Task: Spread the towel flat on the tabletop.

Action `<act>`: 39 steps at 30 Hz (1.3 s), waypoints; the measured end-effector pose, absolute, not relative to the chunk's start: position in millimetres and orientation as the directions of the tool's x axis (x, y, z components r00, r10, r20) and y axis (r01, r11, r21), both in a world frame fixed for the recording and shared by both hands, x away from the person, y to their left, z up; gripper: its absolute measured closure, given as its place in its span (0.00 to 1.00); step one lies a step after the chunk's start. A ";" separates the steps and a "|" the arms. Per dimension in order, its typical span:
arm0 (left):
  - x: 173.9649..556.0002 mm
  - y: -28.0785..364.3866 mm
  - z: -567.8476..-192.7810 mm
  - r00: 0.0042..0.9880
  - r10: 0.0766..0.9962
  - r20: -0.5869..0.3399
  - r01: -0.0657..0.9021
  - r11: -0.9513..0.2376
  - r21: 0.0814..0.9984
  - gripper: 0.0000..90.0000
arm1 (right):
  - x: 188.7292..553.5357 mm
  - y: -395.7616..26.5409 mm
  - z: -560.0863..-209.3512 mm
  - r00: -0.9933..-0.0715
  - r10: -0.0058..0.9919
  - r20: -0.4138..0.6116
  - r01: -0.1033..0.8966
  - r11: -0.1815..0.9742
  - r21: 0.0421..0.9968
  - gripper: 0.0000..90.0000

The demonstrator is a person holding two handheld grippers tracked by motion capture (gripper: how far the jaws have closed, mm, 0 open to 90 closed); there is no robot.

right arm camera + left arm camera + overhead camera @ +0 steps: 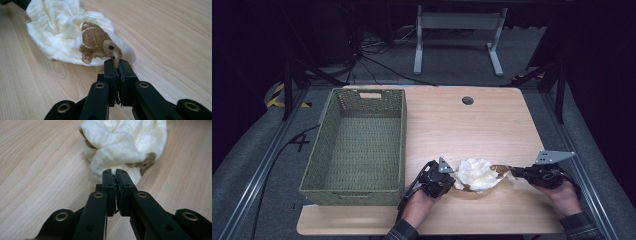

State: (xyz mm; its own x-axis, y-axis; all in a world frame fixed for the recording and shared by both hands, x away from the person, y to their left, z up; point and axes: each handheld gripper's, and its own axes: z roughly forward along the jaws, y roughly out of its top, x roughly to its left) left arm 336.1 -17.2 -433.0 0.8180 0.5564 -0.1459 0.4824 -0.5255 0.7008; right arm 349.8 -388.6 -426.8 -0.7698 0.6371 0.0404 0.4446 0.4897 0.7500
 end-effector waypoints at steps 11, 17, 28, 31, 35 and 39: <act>327.8 -14.8 -419.4 0.819 0.537 -0.202 0.486 -0.463 0.741 0.96 | 341.7 -414.9 -419.3 -0.723 0.691 0.019 0.469 0.470 0.748 0.97; 314.0 -15.4 -399.0 0.843 0.502 -0.192 0.445 -0.452 0.773 0.96 | 322.2 -413.0 -412.9 -0.748 0.664 0.010 0.436 0.480 0.761 0.97; 292.7 -19.8 -423.1 0.868 0.439 -0.232 0.463 -0.548 0.696 0.89 | 297.5 -411.1 -426.4 -0.780 0.625 0.045 0.455 0.516 0.726 0.97; 292.6 -20.8 -428.8 0.867 0.446 -0.224 0.465 -0.559 0.686 0.76 | 293.8 -412.1 -429.3 -0.783 0.620 0.045 0.455 0.521 0.722 0.82; 299.2 -20.3 -428.2 0.848 0.486 -0.213 0.479 -0.529 0.700 0.71 | 294.4 -412.6 -423.5 -0.781 0.623 0.032 0.437 0.510 0.741 0.75; 314.7 -23.0 -429.6 0.825 0.525 -0.210 0.501 -0.506 0.701 0.69 | 304.7 -408.9 -414.4 -0.780 0.624 0.036 0.424 0.486 0.764 0.73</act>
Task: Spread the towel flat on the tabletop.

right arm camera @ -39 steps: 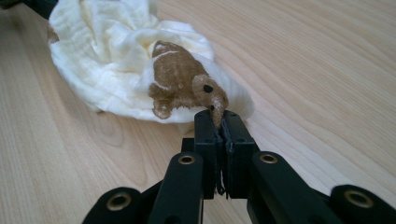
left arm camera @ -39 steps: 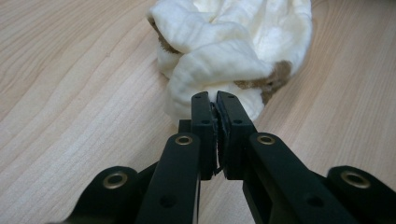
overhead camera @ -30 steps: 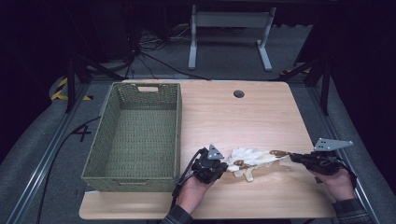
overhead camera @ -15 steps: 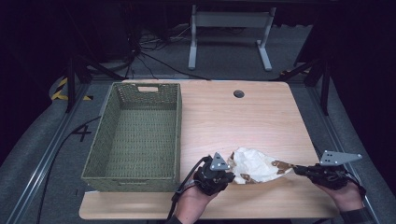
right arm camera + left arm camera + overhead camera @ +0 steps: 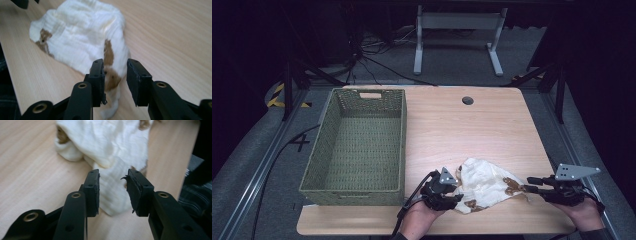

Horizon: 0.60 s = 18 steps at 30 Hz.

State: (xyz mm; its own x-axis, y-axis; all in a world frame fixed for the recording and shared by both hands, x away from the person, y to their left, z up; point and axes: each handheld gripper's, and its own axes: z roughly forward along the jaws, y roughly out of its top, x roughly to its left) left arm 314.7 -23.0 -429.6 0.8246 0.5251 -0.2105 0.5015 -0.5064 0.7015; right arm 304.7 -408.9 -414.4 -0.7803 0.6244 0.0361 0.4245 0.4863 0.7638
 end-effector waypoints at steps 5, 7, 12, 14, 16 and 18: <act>337.9 -27.3 -429.2 0.795 0.575 -0.192 0.520 -0.484 0.704 0.68 | 331.2 -390.0 -411.9 -0.799 0.599 0.055 0.417 0.486 0.768 0.72; 347.5 -29.0 -429.5 0.784 0.597 -0.171 0.518 -0.477 0.710 0.67 | 341.3 -380.5 -411.8 -0.806 0.590 0.048 0.410 0.498 0.764 0.72; 371.0 -32.5 -435.5 0.760 0.628 -0.167 0.539 -0.467 0.701 0.68 | 371.6 -360.7 -410.0 -0.813 0.582 0.037 0.401 0.512 0.760 0.73; 375.1 -34.7 -440.7 0.765 0.620 -0.172 0.544 -0.480 0.688 0.69 | 382.9 -355.3 -412.0 -0.812 0.581 0.049 0.412 0.512 0.754 0.73; 376.1 -35.9 -443.1 0.766 0.619 -0.175 0.549 -0.486 0.680 0.68 | 393.4 -349.4 -415.6 -0.816 0.574 0.066 0.424 0.516 0.745 0.73; 379.2 -40.6 -448.4 0.772 0.607 -0.186 0.550 -0.493 0.674 0.68 | 403.8 -343.0 -420.6 -0.820 0.566 0.086 0.435 0.518 0.737 0.73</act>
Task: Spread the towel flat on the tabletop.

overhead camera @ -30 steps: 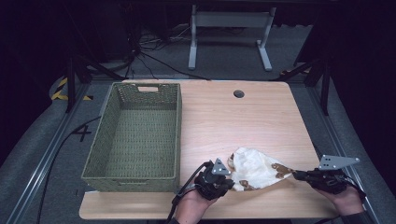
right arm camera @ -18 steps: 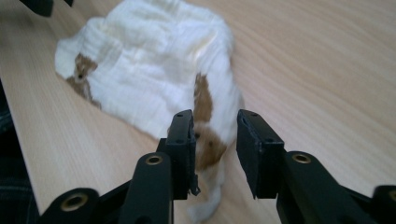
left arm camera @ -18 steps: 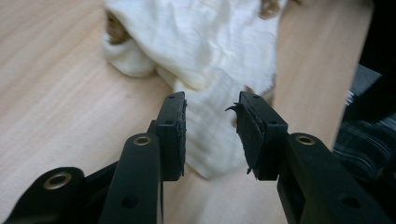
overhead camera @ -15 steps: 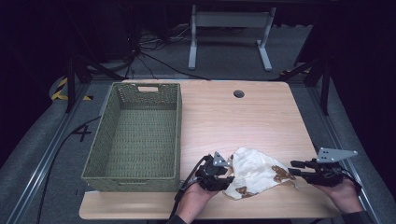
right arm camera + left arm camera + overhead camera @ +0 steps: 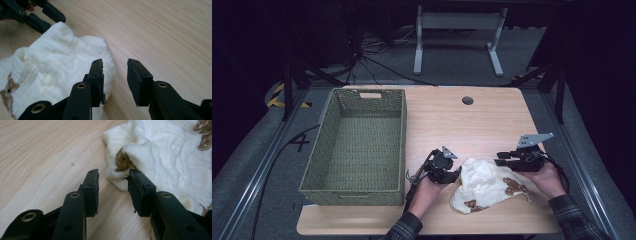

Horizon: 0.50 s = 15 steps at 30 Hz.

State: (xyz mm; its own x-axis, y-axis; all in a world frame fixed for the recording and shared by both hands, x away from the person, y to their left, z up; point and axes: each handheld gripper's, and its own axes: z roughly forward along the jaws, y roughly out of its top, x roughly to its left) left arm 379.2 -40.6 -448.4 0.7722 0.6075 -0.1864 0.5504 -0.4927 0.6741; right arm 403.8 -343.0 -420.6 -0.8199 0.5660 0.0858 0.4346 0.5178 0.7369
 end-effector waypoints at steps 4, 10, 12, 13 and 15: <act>381.3 -46.4 -451.3 0.787 0.589 -0.181 0.537 -0.511 0.671 0.68 | 414.0 -333.8 -427.5 -0.827 0.553 0.096 0.440 0.532 0.723 0.73; 386.6 -53.1 -455.0 0.804 0.572 -0.162 0.521 -0.547 0.656 0.86 | 424.8 -317.3 -442.2 -0.845 0.521 0.124 0.454 0.572 0.683 0.81; 390.9 -55.6 -452.7 0.804 0.571 -0.168 0.524 -0.545 0.654 0.95 | 425.5 -315.5 -445.3 -0.850 0.510 0.134 0.458 0.588 0.667 0.90; 390.9 -55.6 -452.7 0.804 0.571 -0.168 0.524 -0.545 0.654 0.97 | 425.5 -315.5 -445.3 -0.850 0.510 0.134 0.458 0.588 0.667 0.90; 392.3 -55.6 -449.2 0.801 0.574 -0.171 0.525 -0.536 0.661 0.97 | 424.2 -315.8 -444.3 -0.853 0.505 0.128 0.452 0.594 0.665 0.97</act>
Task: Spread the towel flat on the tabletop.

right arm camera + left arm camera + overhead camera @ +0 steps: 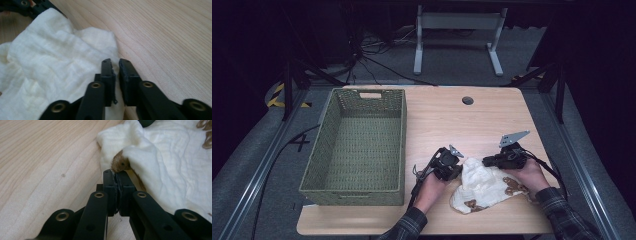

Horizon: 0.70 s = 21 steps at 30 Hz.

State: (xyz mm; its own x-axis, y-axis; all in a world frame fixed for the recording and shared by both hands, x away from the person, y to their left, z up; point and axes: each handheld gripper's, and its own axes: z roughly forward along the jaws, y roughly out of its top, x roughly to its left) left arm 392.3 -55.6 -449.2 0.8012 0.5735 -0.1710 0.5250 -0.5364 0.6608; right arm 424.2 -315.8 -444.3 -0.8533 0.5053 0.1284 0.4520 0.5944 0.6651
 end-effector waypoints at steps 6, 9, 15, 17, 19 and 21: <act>392.4 -48.7 -429.8 0.795 0.590 -0.140 0.500 -0.507 0.702 0.98 | 417.4 -325.7 -427.7 -0.850 0.518 0.092 0.418 0.559 0.717 0.99; 394.6 -45.0 -416.3 0.795 0.597 -0.108 0.476 -0.502 0.722 0.98 | 413.3 -333.6 -415.6 -0.844 0.532 0.068 0.395 0.531 0.750 0.99; 395.0 -38.8 -387.6 0.788 0.613 -0.062 0.415 -0.455 0.788 0.98 | 399.6 -345.8 -386.4 -0.836 0.548 0.011 0.323 0.475 0.819 0.99; 393.0 -39.2 -384.2 0.792 0.608 -0.052 0.405 -0.460 0.790 0.98 | 396.9 -346.6 -383.5 -0.837 0.546 0.007 0.315 0.471 0.824 0.99; 387.3 -41.0 -379.7 0.804 0.594 -0.033 0.381 -0.471 0.796 0.98 | 390.2 -346.9 -380.6 -0.842 0.540 -0.004 0.300 0.474 0.828 0.99; 378.9 -44.6 -379.6 0.824 0.566 -0.023 0.361 -0.494 0.791 0.98 | 381.6 -346.9 -383.0 -0.847 0.531 -0.011 0.300 0.496 0.815 0.99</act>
State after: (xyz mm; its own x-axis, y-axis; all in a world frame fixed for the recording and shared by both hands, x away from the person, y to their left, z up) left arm 378.9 -44.6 -379.6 0.8242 0.5659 -0.0231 0.3613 -0.4939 0.7909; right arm 381.6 -346.9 -383.0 -0.8471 0.5313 -0.0113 0.3004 0.4961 0.8147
